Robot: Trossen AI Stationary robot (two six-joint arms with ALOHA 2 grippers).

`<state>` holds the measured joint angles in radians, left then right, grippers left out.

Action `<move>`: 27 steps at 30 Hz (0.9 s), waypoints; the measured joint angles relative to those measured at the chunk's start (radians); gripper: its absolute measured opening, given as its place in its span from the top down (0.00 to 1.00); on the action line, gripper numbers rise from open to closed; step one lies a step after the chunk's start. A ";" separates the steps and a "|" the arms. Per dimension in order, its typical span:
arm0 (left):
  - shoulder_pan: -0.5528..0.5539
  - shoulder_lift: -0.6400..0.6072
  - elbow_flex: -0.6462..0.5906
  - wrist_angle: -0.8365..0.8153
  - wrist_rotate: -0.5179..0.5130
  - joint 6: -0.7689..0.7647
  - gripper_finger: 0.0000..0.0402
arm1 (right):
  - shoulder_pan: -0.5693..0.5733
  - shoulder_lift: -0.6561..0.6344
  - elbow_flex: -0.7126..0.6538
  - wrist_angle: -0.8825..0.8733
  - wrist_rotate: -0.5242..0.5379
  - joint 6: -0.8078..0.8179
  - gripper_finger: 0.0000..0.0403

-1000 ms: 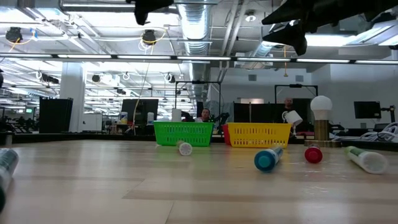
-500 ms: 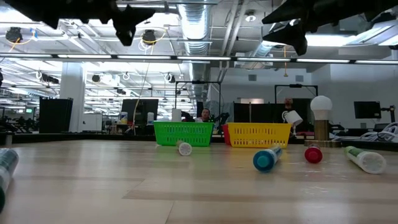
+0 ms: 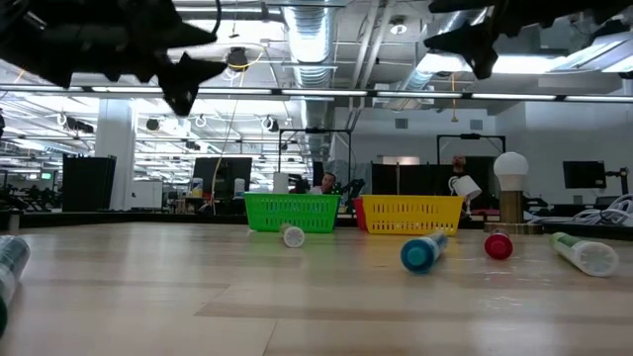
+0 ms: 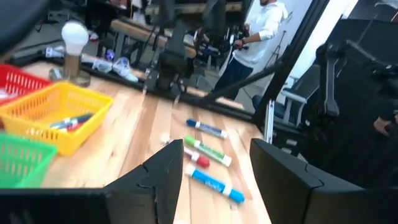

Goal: Pick & Place Markers
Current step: Put the large dark blue marker into the green basket

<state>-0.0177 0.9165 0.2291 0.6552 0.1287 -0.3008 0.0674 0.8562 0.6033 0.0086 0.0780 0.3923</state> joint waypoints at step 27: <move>0.000 0.000 -0.131 0.047 0.000 -0.026 0.54 | 0.432 0.266 0.265 -0.589 -0.167 0.533 0.73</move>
<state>-0.0181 0.9169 0.0982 0.7017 0.1287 -0.3271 0.4996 1.1224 0.8684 -0.5805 -0.0891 0.9249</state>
